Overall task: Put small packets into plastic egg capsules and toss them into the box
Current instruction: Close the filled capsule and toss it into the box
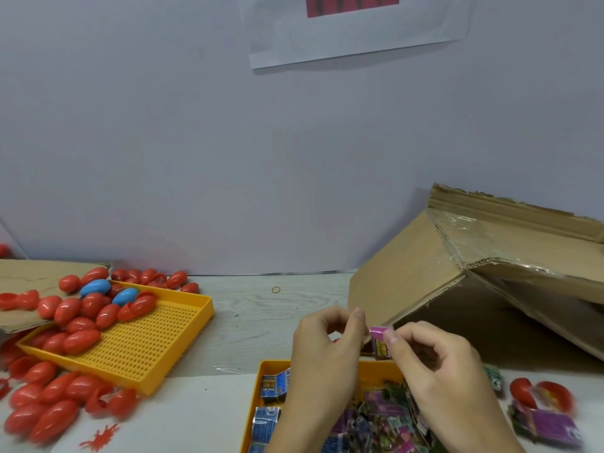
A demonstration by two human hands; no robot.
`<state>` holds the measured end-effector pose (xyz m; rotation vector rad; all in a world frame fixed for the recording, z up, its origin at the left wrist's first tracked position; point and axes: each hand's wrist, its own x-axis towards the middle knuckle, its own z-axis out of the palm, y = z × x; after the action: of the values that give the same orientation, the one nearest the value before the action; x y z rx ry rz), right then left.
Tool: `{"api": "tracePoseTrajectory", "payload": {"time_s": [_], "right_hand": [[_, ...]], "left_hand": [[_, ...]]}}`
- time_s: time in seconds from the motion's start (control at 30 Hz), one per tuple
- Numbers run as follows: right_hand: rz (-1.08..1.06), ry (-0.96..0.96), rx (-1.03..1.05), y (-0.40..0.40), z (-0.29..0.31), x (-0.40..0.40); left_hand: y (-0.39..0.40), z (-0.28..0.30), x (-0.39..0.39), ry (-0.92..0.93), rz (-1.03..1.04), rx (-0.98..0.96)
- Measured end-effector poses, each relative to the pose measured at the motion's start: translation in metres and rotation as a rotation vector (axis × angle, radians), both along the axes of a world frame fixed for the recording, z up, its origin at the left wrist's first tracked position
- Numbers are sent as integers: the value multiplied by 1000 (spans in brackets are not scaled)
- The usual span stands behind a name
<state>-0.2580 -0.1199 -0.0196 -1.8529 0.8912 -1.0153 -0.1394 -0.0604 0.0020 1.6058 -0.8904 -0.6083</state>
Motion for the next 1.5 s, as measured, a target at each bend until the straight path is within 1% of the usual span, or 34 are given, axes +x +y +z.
{"api": "tracePoseTrajectory", "payload": {"time_s": [0.07, 0.13, 0.23, 0.3, 0.37, 0.5, 0.6, 0.8, 1.03, 1.27, 1.37, 1.5], "right_hand": [[20, -14, 31, 0, -1, 0], [37, -57, 84, 0, 0, -1], [38, -125, 173, -1, 3, -2], [30, -141, 191, -1, 3, -1], [22, -148, 193, -1, 3, -1], [-48, -175, 174, -2, 1, -1], [-80, -197, 181, -3, -1, -1], [-32, -271, 170, 2, 3, -2], [-56, -328, 230, 3, 5, 0], [2, -375, 316, 2, 5, -1], [57, -362, 322, 1, 4, 0], [-3, -317, 292, 0, 0, 1]], "left_hand": [[1, 1, 2, 116, -15, -5], [1, 2, 3, 162, -34, -6], [2, 3, 2, 132, -103, -10], [2, 5, -1, 118, -180, -21], [4, 5, -1, 80, -207, -11], [4, 1, 3, 9, -174, 39], [3, -2, 3, -18, -189, 73], [2, -3, 2, -56, -170, 101], [2, -6, 5, -58, -178, 94], [2, -5, 8, 31, -217, 23], [3, -6, 8, 86, -239, 17], [0, -10, 8, 137, -271, 30]]}}
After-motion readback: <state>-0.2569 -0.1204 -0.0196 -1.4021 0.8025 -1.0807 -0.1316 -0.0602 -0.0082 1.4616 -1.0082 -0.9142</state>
